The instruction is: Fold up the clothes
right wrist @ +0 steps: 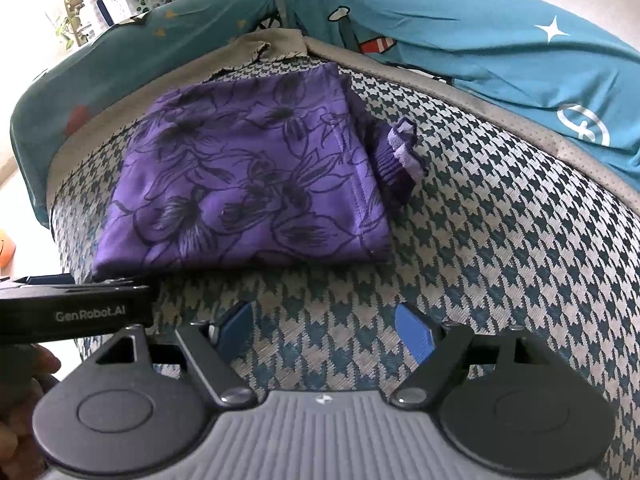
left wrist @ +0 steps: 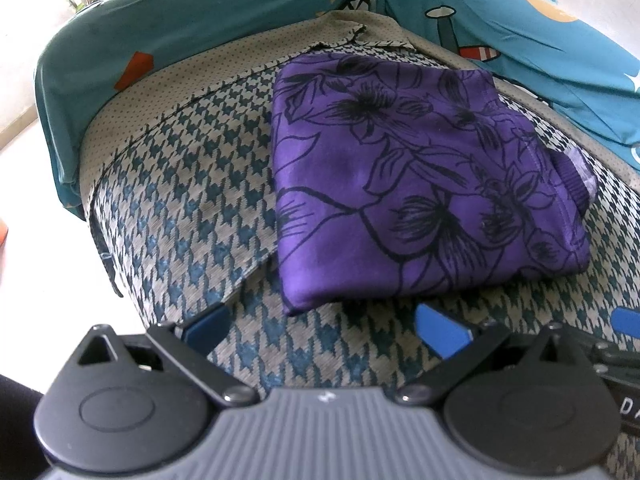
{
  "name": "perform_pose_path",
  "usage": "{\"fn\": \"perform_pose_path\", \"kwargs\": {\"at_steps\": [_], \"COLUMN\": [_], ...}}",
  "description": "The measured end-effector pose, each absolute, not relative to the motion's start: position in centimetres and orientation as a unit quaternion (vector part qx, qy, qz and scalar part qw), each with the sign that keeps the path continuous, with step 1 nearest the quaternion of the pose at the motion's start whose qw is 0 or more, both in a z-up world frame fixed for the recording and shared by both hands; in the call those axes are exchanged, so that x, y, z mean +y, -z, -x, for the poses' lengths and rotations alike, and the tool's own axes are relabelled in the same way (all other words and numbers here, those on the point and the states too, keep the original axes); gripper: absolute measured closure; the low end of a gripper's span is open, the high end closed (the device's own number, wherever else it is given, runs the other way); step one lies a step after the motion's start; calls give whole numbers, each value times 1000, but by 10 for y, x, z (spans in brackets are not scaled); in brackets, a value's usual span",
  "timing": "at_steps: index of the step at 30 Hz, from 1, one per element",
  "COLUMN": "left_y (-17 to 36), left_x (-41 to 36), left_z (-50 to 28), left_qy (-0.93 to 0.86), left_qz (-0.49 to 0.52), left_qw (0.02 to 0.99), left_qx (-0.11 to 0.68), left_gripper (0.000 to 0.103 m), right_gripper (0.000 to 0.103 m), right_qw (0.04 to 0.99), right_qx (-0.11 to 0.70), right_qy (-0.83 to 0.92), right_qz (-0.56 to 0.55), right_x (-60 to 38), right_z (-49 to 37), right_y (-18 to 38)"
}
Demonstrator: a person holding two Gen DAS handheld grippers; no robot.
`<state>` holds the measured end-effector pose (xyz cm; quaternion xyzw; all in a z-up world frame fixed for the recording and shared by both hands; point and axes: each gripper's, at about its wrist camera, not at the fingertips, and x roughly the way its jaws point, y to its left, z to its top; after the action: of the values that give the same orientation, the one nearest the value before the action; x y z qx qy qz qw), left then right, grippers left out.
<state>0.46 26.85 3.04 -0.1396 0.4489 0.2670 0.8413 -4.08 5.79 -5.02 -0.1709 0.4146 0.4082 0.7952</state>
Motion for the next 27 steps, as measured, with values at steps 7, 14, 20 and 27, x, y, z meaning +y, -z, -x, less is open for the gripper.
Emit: {"fn": "perform_pose_path", "kwargs": {"at_steps": [7,14,20,27], "left_y": [-30,-29,-27,-27], "left_x": [268,269,269,269], "left_z": [-4,-4,-4,-4], "left_qy": [-268,-268,-269,-269], "left_qz": [139,139,141,140], "left_qw": [841,840,838,838], "left_qx": [449,451,454,454], "left_gripper": [0,0,0,0], "right_gripper": [24,24,24,24], "right_qw": [796,794,792,790], "right_qx": [419,420,416,413], "right_qy": [-403,-405,-412,-417], "right_qz": [168,167,170,177], "right_x": [58,59,61,63], "right_z": [38,37,38,41], "right_y": [52,52,52,53]}}
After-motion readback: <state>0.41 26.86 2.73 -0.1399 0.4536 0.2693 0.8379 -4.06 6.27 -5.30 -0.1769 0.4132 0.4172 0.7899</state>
